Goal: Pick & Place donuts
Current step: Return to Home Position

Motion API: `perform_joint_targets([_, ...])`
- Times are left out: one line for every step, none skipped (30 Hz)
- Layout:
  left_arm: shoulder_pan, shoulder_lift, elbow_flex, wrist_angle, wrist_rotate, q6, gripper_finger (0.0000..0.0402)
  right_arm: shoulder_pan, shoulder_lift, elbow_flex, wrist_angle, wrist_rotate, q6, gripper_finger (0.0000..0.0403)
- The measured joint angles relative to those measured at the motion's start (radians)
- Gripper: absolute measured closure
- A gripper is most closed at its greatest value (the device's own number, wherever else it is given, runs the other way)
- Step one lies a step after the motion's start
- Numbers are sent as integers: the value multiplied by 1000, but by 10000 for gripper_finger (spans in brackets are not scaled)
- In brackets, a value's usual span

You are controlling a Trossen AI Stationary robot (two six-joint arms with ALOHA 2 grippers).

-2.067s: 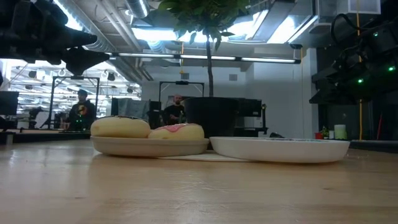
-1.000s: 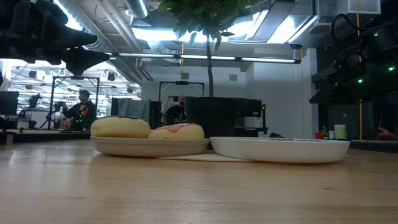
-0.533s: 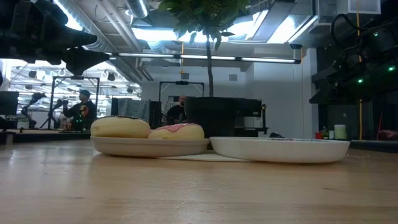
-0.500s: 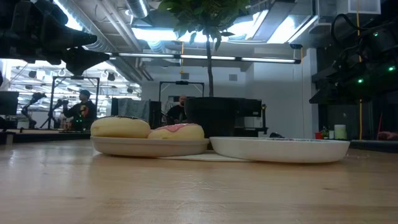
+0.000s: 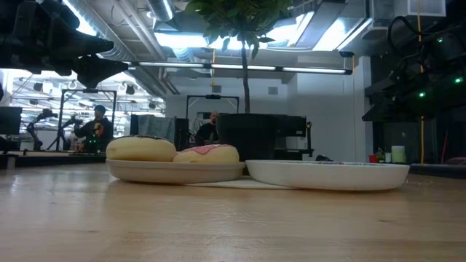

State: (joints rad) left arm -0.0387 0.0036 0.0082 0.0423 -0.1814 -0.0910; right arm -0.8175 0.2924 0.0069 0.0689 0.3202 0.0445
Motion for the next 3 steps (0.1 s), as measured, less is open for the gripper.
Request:
perform_joint_targets([0, 0, 0, 0, 0, 0, 66, 0, 0, 0, 0, 0, 0, 124])
perform_joint_targets([0, 0, 0, 0, 0, 0, 66, 0, 0, 0, 0, 0, 0, 124])
perform_joint_targets([0, 0, 0, 0, 0, 0, 66, 0, 0, 0, 0, 0, 0, 124])
